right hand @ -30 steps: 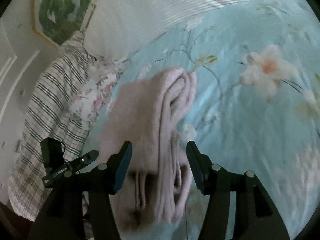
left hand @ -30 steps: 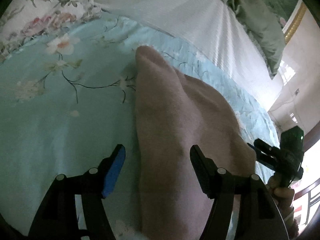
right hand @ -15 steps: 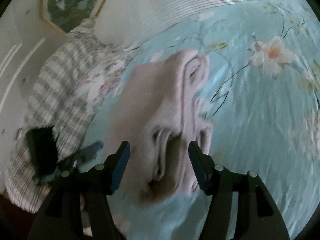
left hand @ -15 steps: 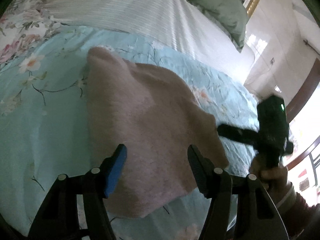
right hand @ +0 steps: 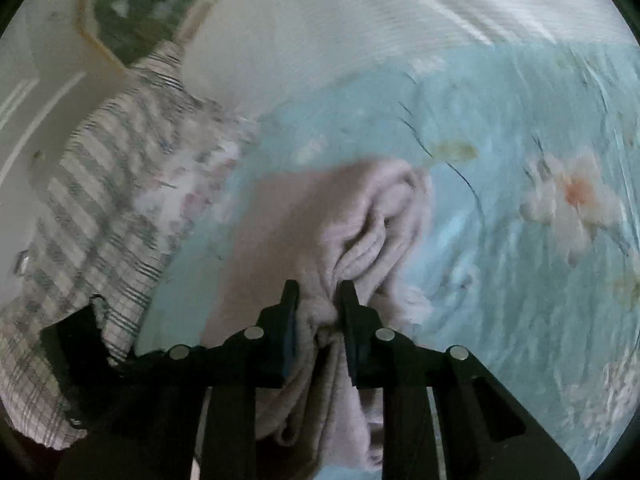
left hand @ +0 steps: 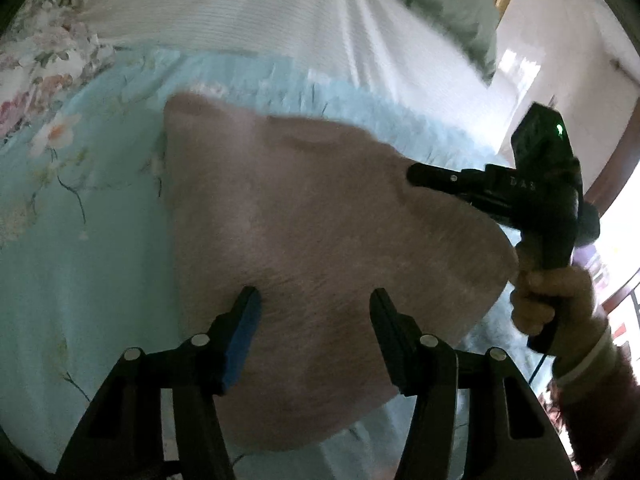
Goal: Fold small clothes
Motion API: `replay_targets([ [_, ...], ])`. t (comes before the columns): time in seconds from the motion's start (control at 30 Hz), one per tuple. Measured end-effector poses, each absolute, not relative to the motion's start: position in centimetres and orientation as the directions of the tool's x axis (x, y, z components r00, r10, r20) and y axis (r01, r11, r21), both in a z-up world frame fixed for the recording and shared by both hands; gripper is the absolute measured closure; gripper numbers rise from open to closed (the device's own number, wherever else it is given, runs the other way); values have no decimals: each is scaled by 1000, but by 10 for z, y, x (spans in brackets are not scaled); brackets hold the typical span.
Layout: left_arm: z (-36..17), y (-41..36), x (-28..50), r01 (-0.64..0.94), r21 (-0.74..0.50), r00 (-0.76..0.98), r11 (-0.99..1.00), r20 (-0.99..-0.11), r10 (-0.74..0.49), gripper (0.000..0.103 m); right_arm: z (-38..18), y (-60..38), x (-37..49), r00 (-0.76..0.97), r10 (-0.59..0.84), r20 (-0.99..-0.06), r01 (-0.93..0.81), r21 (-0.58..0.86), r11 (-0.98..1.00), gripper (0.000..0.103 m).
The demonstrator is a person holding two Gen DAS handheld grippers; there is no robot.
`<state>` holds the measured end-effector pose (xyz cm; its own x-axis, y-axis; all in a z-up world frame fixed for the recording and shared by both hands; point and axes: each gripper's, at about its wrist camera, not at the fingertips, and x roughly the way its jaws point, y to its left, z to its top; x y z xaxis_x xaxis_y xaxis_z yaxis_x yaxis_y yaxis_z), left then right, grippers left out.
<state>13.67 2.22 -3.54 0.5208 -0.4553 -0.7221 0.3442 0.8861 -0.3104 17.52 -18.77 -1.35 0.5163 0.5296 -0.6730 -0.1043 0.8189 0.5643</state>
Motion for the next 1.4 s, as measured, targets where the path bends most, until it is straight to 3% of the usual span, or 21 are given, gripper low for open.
replay_targets([
  [0.13, -47, 12, 137, 354, -262, 513, 898, -748, -421, 49, -32, -205, 167, 511, 544, -666, -31, 618, 785, 78],
  [0.27, -22, 16, 139, 360, -280, 540, 890, -715, -443, 49, 15, -208, 150, 618, 464, -634, -44, 562, 826, 73],
  [0.43, -4, 24, 188, 273, -324, 580, 906, -696, -424, 49, 41, -163, 173, 575, 602, -554, -183, 630, 755, 73],
  [0.53, -15, 28, 233, 198, -337, 565, 920, -728, -388, 49, 9, -148, 203, 525, 539, -658, -95, 584, 806, 73],
  [0.57, -27, 29, 253, 171, -329, 530, 929, -764, -368, 54, -8, -149, 212, 502, 501, -705, -48, 555, 830, 73],
  [0.63, -46, 31, 276, 127, -277, 491, 952, -817, -303, 67, -31, -159, 220, 496, 458, -737, -6, 525, 851, 85],
  [0.67, -50, 30, 282, 140, -283, 484, 949, -816, -315, 67, -41, -167, 222, 510, 445, -736, 17, 526, 851, 103],
  [0.8, -50, 23, 289, 181, -224, 495, 958, -821, -285, 67, -42, -176, 223, 522, 473, -710, 13, 561, 828, 103],
  [1.1, -29, 37, 245, 210, -244, 556, 947, -767, -321, 69, -12, -173, 199, 553, 400, -731, -7, 476, 879, 99],
  [1.27, -13, 43, 174, 299, -322, 553, 898, -709, -438, 69, 12, -164, 142, 550, 478, -685, -140, 489, 861, 99],
  [1.4, -27, 29, 129, 370, -300, 499, 879, -734, -461, 69, -11, -163, 108, 503, 416, -757, -129, 411, 903, 99],
])
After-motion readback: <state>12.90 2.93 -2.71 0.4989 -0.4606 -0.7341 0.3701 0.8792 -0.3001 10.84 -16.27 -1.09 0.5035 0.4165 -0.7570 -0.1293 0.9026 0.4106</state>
